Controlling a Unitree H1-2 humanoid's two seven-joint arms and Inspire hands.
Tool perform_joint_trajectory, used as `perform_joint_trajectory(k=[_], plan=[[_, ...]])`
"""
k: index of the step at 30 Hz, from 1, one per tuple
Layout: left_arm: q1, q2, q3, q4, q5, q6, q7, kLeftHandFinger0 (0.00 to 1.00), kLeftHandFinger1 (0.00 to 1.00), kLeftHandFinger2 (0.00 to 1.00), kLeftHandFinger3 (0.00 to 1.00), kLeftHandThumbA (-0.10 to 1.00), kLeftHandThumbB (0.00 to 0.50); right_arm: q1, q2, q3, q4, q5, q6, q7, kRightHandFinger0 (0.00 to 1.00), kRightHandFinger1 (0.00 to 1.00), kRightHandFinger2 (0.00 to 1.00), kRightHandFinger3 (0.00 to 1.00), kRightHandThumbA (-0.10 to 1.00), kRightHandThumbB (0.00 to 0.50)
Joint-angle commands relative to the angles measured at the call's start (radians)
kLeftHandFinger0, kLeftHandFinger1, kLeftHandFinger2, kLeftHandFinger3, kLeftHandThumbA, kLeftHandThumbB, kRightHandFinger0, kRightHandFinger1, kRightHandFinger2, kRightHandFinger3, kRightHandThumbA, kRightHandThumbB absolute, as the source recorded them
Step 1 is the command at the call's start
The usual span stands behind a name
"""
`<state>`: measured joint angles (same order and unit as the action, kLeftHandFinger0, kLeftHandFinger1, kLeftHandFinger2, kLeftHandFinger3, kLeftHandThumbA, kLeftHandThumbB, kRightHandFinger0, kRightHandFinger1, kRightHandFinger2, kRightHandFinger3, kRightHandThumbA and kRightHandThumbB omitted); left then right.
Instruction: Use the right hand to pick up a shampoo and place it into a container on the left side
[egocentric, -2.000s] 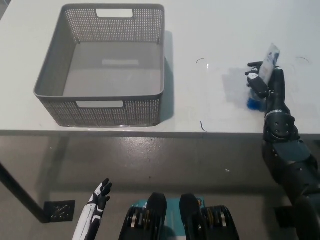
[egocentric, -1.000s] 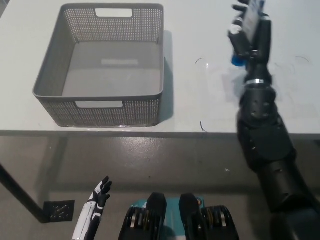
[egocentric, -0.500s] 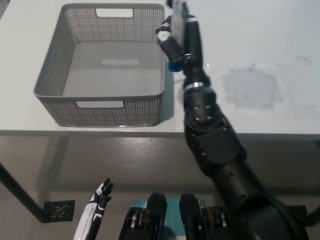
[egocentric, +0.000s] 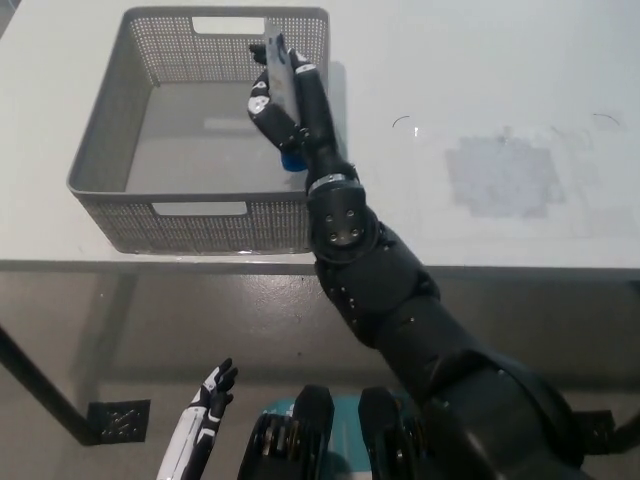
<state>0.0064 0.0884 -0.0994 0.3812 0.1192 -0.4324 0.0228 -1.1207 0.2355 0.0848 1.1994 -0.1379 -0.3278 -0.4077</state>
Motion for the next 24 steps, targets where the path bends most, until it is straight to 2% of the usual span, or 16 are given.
perform_joint_trajectory(k=[1, 4, 6, 8, 9, 10, 12, 13, 14, 15, 16, 17, 19, 20, 22, 24], plan=[[-0.021, 0.018, -0.008, -0.026, 0.012, -0.038, 0.012, 1.0, 1.0, 1.0, 1.0, 1.0, 0.042, -0.077, 0.022, 0.007, 0.02, -0.015, -0.06, -0.034, 0.0, 0.3, 0.72, 0.7, -0.1, 0.127], [-0.025, 0.021, -0.013, -0.024, 0.016, -0.038, 0.02, 1.0, 1.0, 1.0, 1.0, 1.0, 0.063, -0.065, 0.018, 0.004, 0.045, -0.013, -0.099, -0.041, 0.0, 0.29, 0.71, 0.65, -0.1, 0.138], [-0.026, 0.022, -0.013, -0.023, 0.002, -0.038, 0.011, 1.0, 1.0, 1.0, 1.0, 1.0, 0.083, -0.061, 0.018, -0.009, 0.048, 0.004, -0.098, -0.032, 0.0, 0.29, 0.71, 0.68, -0.1, 0.142], [-0.027, 0.021, -0.011, -0.022, -0.003, -0.038, 0.009, 1.0, 1.0, 1.0, 1.0, 1.0, 0.081, -0.054, 0.014, -0.018, 0.046, 0.015, -0.112, -0.018, 0.03, 0.35, 0.76, 0.75, -0.1, 0.138], [-0.028, 0.022, -0.012, -0.021, -0.001, -0.038, 0.01, 1.0, 1.0, 1.0, 1.0, 1.0, 0.079, -0.051, 0.011, -0.021, 0.045, 0.018, -0.123, -0.01, 0.04, 0.36, 0.75, 0.75, -0.1, 0.141], [-0.028, 0.021, -0.012, -0.02, 0.0, -0.038, 0.009, 1.0, 1.0, 1.0, 1.0, 1.0, 0.085, -0.049, 0.008, -0.02, 0.045, 0.018, -0.128, -0.006, 0.1, 0.41, 0.77, 0.75, -0.1, 0.134], [-0.026, 0.022, -0.011, -0.021, 0.001, -0.038, 0.007, 1.0, 1.0, 1.0, 1.0, 1.0, 0.109, -0.046, 0.001, -0.016, 0.049, 0.016, -0.136, 0.014, 0.13, 0.32, 0.55, 0.56, 0.01, 0.137], [-0.026, 0.021, -0.009, -0.018, 0.0, -0.038, 0.004, 1.0, 1.0, 1.0, 1.0, 1.0, 0.123, -0.045, -0.004, -0.015, 0.049, 0.016, -0.14, 0.023, 0.24, 0.33, 0.46, 0.54, 0.1, 0.138], [-0.026, 0.021, -0.009, -0.017, -0.003, -0.038, 0.001, 1.0, 1.0, 1.0, 1.0, 1.0, 0.127, -0.043, -0.007, -0.017, 0.046, 0.022, -0.142, 0.034, 0.27, 0.34, 0.45, 0.53, 0.16, 0.164], [-0.026, 0.021, -0.01, -0.016, -0.002, -0.038, 0.002, 1.0, 1.0, 1.0, 1.0, 1.0, 0.124, -0.04, -0.008, -0.023, 0.039, 0.031, -0.142, 0.047, 0.26, 0.33, 0.44, 0.52, 0.17, 0.17], [-0.026, 0.02, -0.012, -0.015, 0.0, -0.038, 0.004, 1.0, 1.0, 1.0, 1.0, 1.0, 0.12, -0.037, -0.01, -0.028, 0.029, 0.041, -0.142, 0.061, 0.29, 0.37, 0.51, 0.58, 0.21, 0.184], [-0.026, 0.019, -0.012, -0.013, -0.002, -0.038, 0.002, 1.0, 1.0, 1.0, 1.0, 1.0, 0.119, -0.036, -0.012, -0.027, 0.025, 0.042, -0.142, 0.068, 0.38, 0.48, 0.63, 0.71, 0.32, 0.207], [-0.027, 0.017, -0.012, -0.01, -0.002, -0.038, 0.002, 1.0, 1.0, 0.99, 1.0, 1.0, 0.098, -0.036, -0.017, -0.031, 0.015, 0.049, -0.142, 0.087, 0.46, 0.58, 0.79, 0.88, 0.46, 0.26], [-0.026, 0.017, -0.012, -0.01, -0.002, -0.038, 0.002, 1.0, 1.0, 0.98, 1.0, 1.0, 0.098, -0.036, -0.018, -0.029, 0.014, 0.046, -0.142, 0.086, 0.47, 0.58, 0.8, 0.92, 0.48, 0.258], [-0.032, 0.018, -0.012, -0.003, -0.008, -0.038, -0.001, 1.0, 1.0, 0.98, 1.0, 1.0, 0.096, -0.041, -0.022, -0.026, 0.015, 0.041, -0.142, 0.087, 0.55, 0.68, 0.89, 1.0, 0.59, 0.294], [-0.033, 0.02, -0.014, 0.004, -0.015, -0.038, -0.007, 1.0, 1.0, 0.97, 1.0, 1.0, 0.099, -0.039, -0.025, -0.024, 0.006, 0.038, -0.142, 0.086, 0.67, 0.76, 0.94, 1.0, 0.65, 0.298]])
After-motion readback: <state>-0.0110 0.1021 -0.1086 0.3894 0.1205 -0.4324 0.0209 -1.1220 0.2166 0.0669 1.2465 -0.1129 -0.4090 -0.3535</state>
